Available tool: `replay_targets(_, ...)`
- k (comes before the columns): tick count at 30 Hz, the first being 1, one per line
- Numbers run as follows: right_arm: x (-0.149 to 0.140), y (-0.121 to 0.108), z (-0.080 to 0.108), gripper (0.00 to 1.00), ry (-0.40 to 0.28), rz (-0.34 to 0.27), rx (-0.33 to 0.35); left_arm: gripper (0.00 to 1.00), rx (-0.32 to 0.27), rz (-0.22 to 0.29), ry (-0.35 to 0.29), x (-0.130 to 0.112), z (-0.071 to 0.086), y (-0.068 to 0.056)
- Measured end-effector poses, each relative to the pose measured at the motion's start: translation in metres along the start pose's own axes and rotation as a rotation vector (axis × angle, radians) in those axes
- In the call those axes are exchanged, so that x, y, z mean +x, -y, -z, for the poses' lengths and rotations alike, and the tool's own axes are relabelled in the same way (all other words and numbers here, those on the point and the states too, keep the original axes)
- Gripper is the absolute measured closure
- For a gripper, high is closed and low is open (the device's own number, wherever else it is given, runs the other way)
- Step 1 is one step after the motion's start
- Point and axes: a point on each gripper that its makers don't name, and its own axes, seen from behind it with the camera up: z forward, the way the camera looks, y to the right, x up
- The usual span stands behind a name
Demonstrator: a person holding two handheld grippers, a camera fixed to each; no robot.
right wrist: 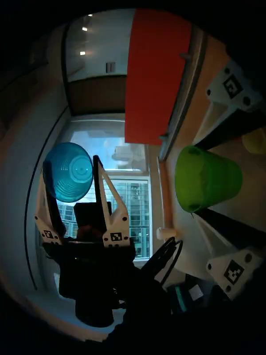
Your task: Pour water
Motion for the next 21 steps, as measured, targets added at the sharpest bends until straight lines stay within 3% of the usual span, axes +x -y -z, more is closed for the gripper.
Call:
replay_targets(6, 0.000, 0.000, 0.001, 0.11, -0.001, -0.001, 0.000, 0.13, 0.001, 0.027, 0.003, -0.003, -0.001, 0.001)
replay_targets(10, 0.000, -0.001, 0.000, 0.10, -0.002, 0.000, -0.004, 0.13, 0.002, 0.075, 0.005, -0.007, -0.002, 0.002)
replay_targets(15, 0.002, -0.001, 0.001, 0.10, -0.008, -0.003, -0.005, 0.13, 0.001, 0.172, 0.013, -0.011, -0.002, -0.001)
replay_targets(21, 0.003, -0.001, 0.001, 0.10, -0.011, -0.003, -0.010, 0.13, -0.017, 0.318, 0.018, -0.014, -0.003, -0.013)
